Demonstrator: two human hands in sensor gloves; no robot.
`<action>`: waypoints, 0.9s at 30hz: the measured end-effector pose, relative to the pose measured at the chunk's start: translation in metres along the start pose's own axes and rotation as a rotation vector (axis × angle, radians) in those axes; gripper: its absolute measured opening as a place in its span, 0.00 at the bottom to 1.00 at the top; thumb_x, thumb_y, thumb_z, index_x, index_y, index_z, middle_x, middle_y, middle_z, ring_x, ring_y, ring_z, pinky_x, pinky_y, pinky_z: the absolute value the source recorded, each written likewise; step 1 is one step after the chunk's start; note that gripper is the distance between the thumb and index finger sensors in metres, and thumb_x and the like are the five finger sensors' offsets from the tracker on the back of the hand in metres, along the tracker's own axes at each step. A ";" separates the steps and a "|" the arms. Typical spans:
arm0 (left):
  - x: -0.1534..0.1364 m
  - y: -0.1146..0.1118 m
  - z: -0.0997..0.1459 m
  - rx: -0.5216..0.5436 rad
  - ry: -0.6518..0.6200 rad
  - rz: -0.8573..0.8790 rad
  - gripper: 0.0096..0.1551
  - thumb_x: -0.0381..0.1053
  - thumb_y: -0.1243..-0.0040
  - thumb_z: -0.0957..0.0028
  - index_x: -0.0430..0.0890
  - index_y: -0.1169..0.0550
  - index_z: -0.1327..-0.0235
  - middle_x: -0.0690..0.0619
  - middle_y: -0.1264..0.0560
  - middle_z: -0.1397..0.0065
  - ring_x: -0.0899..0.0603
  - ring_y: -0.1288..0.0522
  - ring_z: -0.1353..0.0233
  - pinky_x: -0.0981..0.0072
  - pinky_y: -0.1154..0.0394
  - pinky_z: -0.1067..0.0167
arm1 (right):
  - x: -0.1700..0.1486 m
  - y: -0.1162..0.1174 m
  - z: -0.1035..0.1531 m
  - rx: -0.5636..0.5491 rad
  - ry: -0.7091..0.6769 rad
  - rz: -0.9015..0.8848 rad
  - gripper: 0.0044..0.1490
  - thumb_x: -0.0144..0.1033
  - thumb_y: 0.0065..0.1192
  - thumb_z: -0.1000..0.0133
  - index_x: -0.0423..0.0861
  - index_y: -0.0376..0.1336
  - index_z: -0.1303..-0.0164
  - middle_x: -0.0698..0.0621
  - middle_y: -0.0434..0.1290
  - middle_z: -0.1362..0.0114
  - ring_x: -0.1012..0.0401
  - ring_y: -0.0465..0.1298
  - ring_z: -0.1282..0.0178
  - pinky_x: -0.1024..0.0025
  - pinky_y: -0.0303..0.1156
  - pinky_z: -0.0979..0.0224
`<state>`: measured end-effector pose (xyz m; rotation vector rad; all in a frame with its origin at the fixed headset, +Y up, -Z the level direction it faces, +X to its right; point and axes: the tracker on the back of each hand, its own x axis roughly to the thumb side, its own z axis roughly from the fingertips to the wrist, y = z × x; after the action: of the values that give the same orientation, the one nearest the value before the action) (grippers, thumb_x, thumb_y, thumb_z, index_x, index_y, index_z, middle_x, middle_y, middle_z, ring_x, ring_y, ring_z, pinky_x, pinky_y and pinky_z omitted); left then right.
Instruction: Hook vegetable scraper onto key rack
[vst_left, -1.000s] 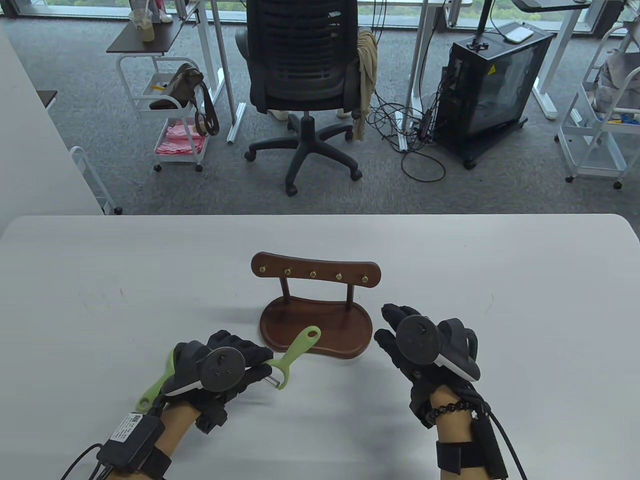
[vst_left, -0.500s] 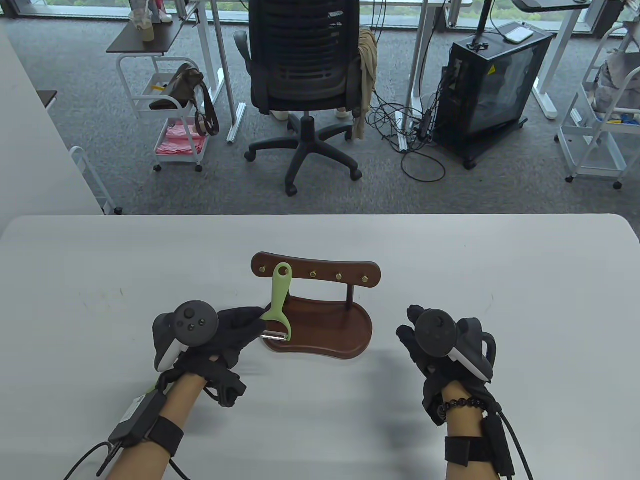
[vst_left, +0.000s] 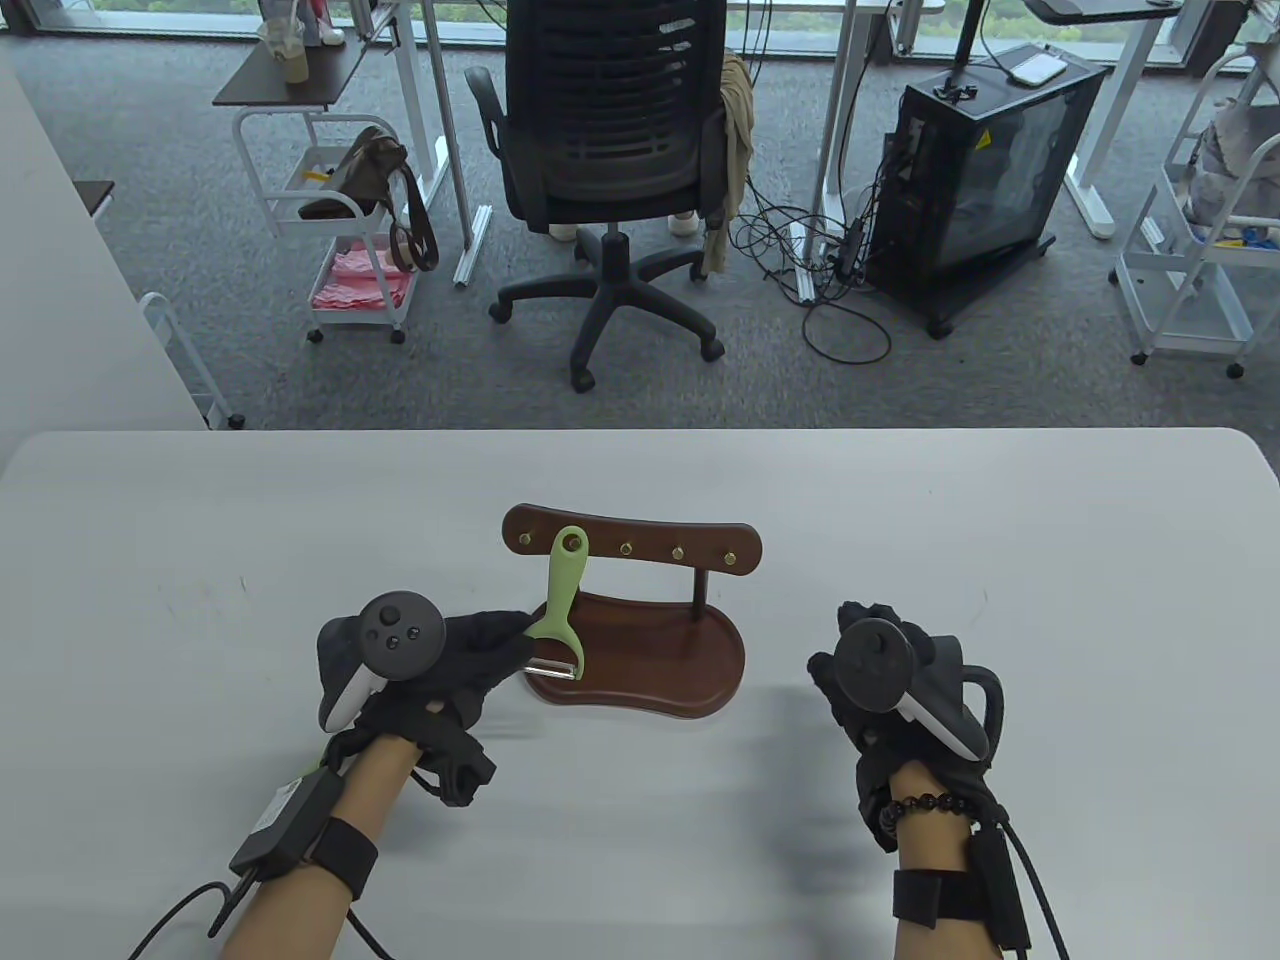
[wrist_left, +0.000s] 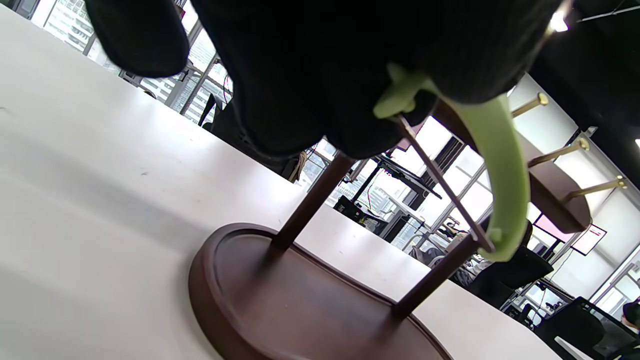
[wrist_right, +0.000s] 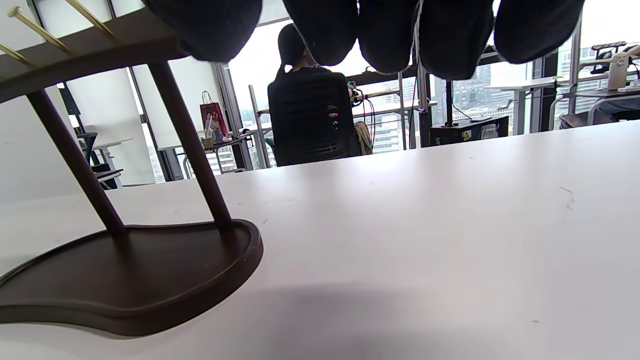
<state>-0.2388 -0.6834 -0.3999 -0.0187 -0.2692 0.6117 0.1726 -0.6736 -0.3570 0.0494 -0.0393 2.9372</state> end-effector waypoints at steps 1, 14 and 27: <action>0.000 -0.001 0.000 -0.001 0.001 0.001 0.24 0.63 0.39 0.47 0.57 0.17 0.41 0.57 0.14 0.40 0.46 0.14 0.36 0.27 0.29 0.29 | 0.000 0.000 0.000 0.001 0.000 0.001 0.44 0.48 0.55 0.38 0.33 0.53 0.18 0.28 0.56 0.16 0.27 0.62 0.21 0.24 0.61 0.26; -0.001 -0.018 -0.011 -0.019 0.075 -0.014 0.25 0.61 0.39 0.46 0.55 0.18 0.39 0.55 0.14 0.39 0.45 0.14 0.37 0.26 0.30 0.29 | 0.007 0.003 -0.001 0.030 -0.013 0.011 0.44 0.48 0.55 0.38 0.34 0.54 0.18 0.28 0.56 0.16 0.26 0.62 0.21 0.24 0.61 0.26; 0.002 -0.032 -0.018 -0.112 0.111 -0.010 0.26 0.59 0.43 0.42 0.53 0.23 0.32 0.52 0.19 0.32 0.41 0.17 0.32 0.26 0.32 0.29 | 0.010 0.005 -0.001 0.049 -0.026 0.001 0.43 0.48 0.55 0.37 0.34 0.55 0.19 0.28 0.57 0.16 0.27 0.63 0.21 0.24 0.61 0.26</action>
<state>-0.2148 -0.7078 -0.4136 -0.1587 -0.1953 0.5831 0.1613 -0.6762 -0.3582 0.0946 0.0281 2.9389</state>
